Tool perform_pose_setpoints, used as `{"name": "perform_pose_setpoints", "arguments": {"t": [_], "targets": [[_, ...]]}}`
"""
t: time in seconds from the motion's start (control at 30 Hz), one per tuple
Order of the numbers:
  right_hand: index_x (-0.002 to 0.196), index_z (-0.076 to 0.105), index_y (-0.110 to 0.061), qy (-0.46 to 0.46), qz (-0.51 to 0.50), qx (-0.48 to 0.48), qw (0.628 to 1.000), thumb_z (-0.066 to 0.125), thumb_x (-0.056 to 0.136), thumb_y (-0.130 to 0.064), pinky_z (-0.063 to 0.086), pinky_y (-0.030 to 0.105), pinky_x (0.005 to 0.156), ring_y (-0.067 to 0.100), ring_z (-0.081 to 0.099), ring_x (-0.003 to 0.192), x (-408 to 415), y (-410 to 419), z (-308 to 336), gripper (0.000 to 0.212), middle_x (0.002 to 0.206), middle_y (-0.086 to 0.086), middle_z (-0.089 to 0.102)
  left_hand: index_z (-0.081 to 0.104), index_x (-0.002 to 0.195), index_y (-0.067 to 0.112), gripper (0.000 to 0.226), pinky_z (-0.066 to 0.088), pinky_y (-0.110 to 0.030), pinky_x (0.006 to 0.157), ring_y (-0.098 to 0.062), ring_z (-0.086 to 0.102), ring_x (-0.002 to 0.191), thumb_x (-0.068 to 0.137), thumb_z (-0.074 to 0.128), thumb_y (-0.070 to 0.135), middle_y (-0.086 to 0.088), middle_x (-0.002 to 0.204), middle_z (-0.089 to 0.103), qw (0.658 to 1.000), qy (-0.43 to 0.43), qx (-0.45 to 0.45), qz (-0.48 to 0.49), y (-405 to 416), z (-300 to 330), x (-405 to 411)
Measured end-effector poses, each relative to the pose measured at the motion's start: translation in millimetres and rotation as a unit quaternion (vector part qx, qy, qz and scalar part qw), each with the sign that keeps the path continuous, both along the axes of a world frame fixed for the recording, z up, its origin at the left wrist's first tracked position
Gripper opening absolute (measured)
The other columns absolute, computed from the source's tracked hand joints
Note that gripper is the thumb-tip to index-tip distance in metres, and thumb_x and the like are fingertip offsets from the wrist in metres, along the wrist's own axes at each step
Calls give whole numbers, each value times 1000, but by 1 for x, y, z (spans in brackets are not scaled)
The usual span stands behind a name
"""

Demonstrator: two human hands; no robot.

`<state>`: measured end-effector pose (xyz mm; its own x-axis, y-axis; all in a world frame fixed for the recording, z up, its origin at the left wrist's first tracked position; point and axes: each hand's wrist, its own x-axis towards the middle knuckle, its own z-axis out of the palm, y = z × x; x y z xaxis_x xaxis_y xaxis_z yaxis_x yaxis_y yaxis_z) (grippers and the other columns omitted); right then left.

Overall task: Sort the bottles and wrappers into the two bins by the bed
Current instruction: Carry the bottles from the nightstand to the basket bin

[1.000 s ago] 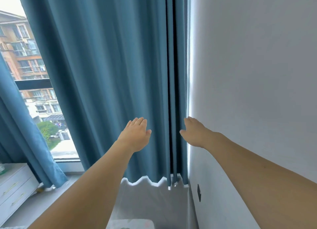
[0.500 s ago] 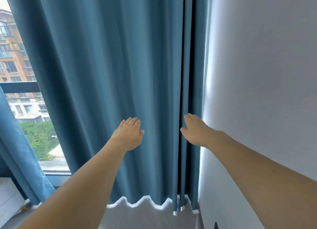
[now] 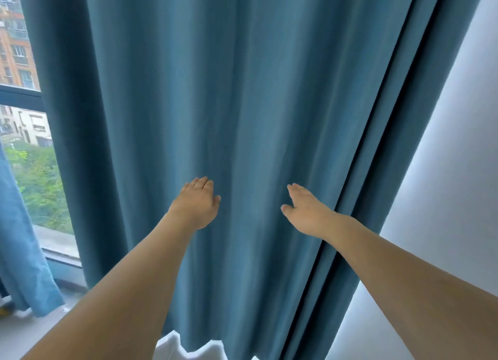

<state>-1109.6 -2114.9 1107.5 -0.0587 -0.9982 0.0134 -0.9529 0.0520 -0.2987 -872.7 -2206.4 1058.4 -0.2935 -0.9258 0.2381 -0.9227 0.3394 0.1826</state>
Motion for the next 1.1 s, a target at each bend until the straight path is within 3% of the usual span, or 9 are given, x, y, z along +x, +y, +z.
{"name": "perform_pose_setpoints", "arguments": {"t": [0.27, 0.4, 0.53, 0.63, 0.8, 0.97, 1.1], "targets": [[154, 2, -10, 8, 84, 15, 996, 31, 103, -29, 1, 30, 118, 16, -4, 149, 16, -107, -17, 62, 162, 3, -3, 20, 152, 4, 57, 5, -35, 121, -23, 11, 148, 103, 29, 32, -10, 160, 18, 998, -2, -12, 54, -67, 0, 12], [155, 2, -12, 2, 141, 14, 990, 31, 102, -30, 4, 31, 119, 16, -2, 149, 40, -162, -27, 62, 162, 2, -3, 27, 148, 2, 55, 12, -39, 120, -27, 16, 147, 102, 32, 31, -12, 158, 23, 994, -23, -24, 106, -94, -6, 44], [155, 3, -18, -47, 252, 25, 966, 32, 102, -29, 7, 33, 120, 11, 0, 149, 89, -218, -29, 62, 162, -7, -5, 40, 137, 4, 46, 21, -38, 115, -28, 30, 139, 99, 35, 30, -12, 148, 39, 977, -27, -31, 211, -112, -8, 98], [155, 3, -18, -60, 331, 31, 941, 31, 101, -29, 8, 31, 120, 9, -1, 148, 138, -248, -30, 61, 162, -8, -4, 42, 134, 3, 45, 20, -41, 117, -30, 29, 140, 100, 36, 30, -13, 150, 37, 964, -27, -28, 263, -111, -14, 134], [155, 3, -19, -61, 434, 53, 897, 29, 102, -29, 6, 34, 119, 10, -1, 149, 237, -274, -40, 60, 161, -9, -6, 46, 130, 3, 41, 24, -41, 114, -31, 32, 138, 101, 38, 30, -14, 142, 43, 927, 16, -25, 374, -84, -17, 207], [154, 6, -13, -50, 523, 58, 849, 32, 101, -26, 7, 32, 119, 14, 1, 149, 354, -286, -51, 60, 162, -4, -2, 28, 149, 5, 55, 16, -42, 120, -29, 21, 146, 102, 32, 35, -14, 158, 24, 881, 24, 6, 473, -63, -18, 307], [155, 6, -13, -57, 570, 54, 818, 33, 103, -26, 7, 30, 118, 14, 2, 149, 450, -304, -57, 60, 162, -4, 1, 33, 144, 6, 53, 21, -43, 118, -30, 28, 142, 99, 31, 35, -15, 154, 31, 841, 16, 27, 540, -64, -28, 401]]}}
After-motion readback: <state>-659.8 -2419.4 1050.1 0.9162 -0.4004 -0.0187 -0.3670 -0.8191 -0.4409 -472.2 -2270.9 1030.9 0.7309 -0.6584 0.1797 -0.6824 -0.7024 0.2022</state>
